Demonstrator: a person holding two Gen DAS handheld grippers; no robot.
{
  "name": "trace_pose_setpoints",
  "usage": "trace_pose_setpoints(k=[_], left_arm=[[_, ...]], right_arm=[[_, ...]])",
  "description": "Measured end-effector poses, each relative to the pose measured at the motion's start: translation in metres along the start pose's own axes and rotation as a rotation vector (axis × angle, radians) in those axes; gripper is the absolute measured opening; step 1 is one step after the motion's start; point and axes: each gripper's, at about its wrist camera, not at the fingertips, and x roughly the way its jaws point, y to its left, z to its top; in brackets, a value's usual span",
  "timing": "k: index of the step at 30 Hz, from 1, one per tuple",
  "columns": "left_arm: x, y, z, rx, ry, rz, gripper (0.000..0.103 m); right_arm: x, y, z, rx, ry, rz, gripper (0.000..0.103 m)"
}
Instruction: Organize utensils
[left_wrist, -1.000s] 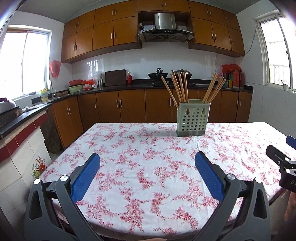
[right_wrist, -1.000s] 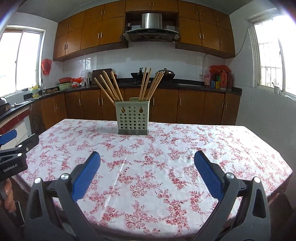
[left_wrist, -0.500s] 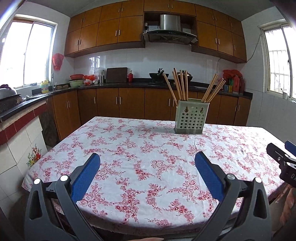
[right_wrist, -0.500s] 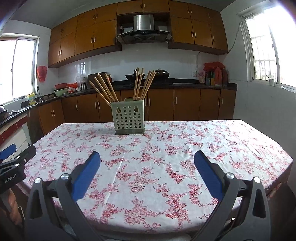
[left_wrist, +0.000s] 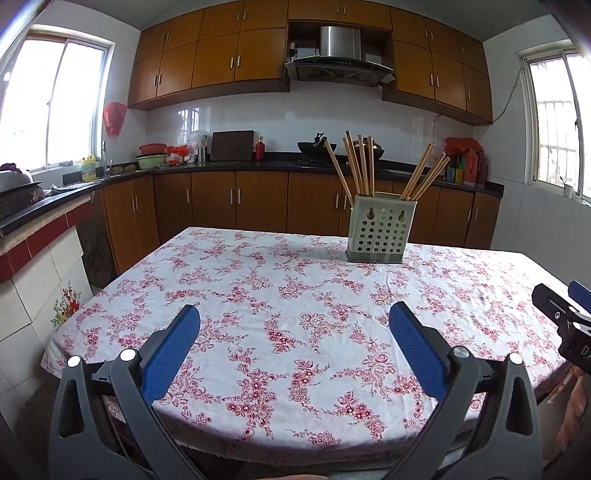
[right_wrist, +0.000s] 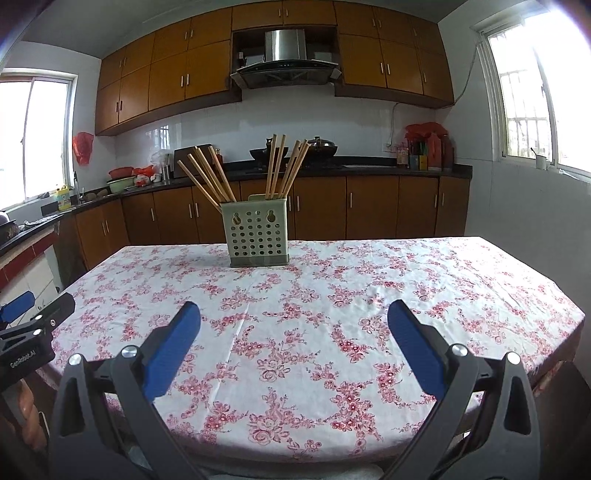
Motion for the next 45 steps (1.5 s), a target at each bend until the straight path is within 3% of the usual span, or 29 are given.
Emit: trace_pose_setpoints(k=[45], left_arm=[[0.0026,0.0004,-0.0022,0.007,0.01,-0.01,0.101]], right_arm=[[0.0032,-0.008,-0.002,0.009,0.015,-0.007,0.099]])
